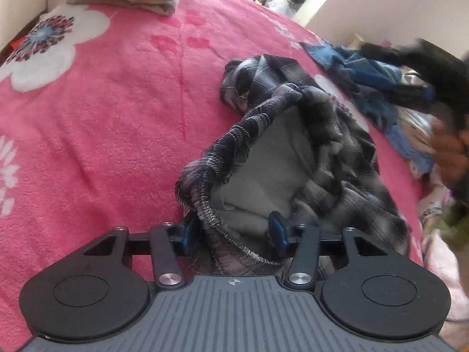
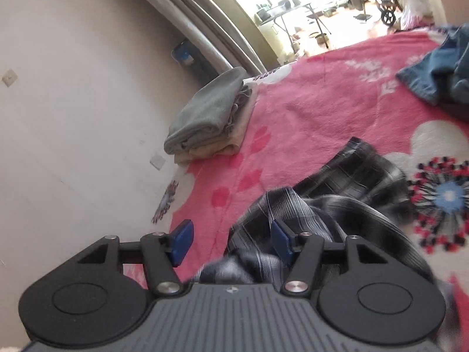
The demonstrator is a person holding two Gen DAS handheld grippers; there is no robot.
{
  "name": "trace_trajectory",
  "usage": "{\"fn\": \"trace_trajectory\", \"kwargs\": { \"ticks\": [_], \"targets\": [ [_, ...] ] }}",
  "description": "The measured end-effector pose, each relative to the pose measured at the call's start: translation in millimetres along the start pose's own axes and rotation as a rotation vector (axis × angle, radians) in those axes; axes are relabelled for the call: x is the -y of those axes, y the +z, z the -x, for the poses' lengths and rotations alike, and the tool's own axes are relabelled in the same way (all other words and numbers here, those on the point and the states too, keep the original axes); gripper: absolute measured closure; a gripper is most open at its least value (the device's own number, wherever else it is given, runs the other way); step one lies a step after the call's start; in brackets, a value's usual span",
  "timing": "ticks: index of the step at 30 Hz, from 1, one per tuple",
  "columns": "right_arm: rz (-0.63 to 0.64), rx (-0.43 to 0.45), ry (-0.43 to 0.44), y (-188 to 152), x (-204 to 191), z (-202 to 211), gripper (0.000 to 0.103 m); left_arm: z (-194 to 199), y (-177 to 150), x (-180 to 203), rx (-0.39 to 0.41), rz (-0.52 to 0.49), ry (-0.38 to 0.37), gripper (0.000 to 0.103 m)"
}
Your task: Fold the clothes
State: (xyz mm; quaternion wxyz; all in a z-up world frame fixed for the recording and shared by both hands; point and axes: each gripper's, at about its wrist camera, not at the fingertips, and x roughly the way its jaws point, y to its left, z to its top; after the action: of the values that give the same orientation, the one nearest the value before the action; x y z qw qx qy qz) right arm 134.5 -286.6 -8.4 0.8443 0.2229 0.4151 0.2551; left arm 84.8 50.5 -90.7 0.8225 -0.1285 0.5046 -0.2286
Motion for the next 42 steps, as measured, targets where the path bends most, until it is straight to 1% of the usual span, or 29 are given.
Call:
{"fn": "trace_trajectory", "kwargs": {
  "ticks": [2,3,5,7,10,12,14,15,18,19,20,21,22,23,25,26,28,31,33,34,36,37,38,42],
  "targets": [
    [0.004,-0.052,-0.012,-15,-9,8,0.041,-4,2,-4,0.008,0.041,0.004,0.056],
    [0.007,-0.078,-0.019,-24,-13,12,0.042,-5,4,-7,0.011,0.064,0.002,0.061],
    [0.027,-0.107,-0.079,-42,-26,16,0.042,-4,4,-10,0.024,0.09,0.002,0.067],
    [0.027,-0.132,-0.141,-58,-32,13,0.042,-1,3,-10,0.037,0.094,0.004,0.071],
    [-0.032,-0.179,-0.189,-72,-32,-3,0.043,5,0,-7,0.059,0.091,0.007,0.081],
    [-0.042,-0.179,-0.254,-78,-33,-16,0.043,8,-1,-5,0.076,0.087,0.008,0.084],
    [-0.057,-0.154,-0.307,-80,-34,-25,0.043,12,-3,-3,0.093,0.084,0.009,0.086],
    [-0.076,-0.145,-0.323,-82,-33,-31,0.043,14,-4,-2,0.101,0.082,0.01,0.087],
    [-0.138,-0.166,-0.349,-88,-24,-50,0.043,18,-7,-2,0.13,0.087,-0.007,0.087],
    [-0.132,-0.161,-0.368,-91,-22,-54,0.046,18,-8,-1,0.135,0.078,-0.008,0.087],
    [-0.12,-0.153,-0.388,-95,-20,-58,0.05,18,-8,0,0.138,0.068,-0.009,0.087],
    [-0.108,-0.144,-0.407,-98,-18,-61,0.06,18,-8,1,0.141,0.054,-0.008,0.087],
    [-0.093,-0.135,-0.422,-100,-17,-61,0.072,18,-8,2,0.143,0.039,-0.008,0.087],
    [-0.084,-0.122,-0.422,-101,-17,-56,0.074,18,-8,3,0.144,0.024,-0.008,0.086],
    [-0.059,-0.072,-0.419,-100,-23,-34,0.085,20,-7,5,0.146,-0.001,-0.008,0.082],
    [-0.032,-0.041,-0.424,-99,-30,-20,0.085,21,-7,7,0.149,-0.011,-0.011,0.074],
    [0.027,0.032,-0.438,-95,-44,10,0.086,25,-6,11,0.154,-0.035,-0.018,0.064],
    [0.143,0.177,-0.476,-86,-69,56,0.087,28,-4,18,0.158,-0.065,-0.029,0.058],
    [0.222,0.259,-0.498,-79,-84,79,0.087,29,-2,24,0.159,-0.08,-0.037,0.056],
    [0.267,0.293,-0.512,-74,-90,87,0.087,29,-1,27,0.16,-0.088,-0.041,0.053],
    [0.32,0.32,-0.533,-63,-95,90,0.087,28,1,32,0.157,-0.1,-0.04,0.047],
    [0.342,0.33,-0.543,-59,-96,91,0.087,26,3,34,0.152,-0.103,-0.031,0.047],
    [0.339,0.322,-0.539,-54,-94,89,0.087,23,5,35,0.148,-0.105,-0.021,0.047],
    [0.238,0.258,-0.489,-37,-69,72,0.087,11,12,37,0.16,-0.128,0.022,0.046]
  ]
}}
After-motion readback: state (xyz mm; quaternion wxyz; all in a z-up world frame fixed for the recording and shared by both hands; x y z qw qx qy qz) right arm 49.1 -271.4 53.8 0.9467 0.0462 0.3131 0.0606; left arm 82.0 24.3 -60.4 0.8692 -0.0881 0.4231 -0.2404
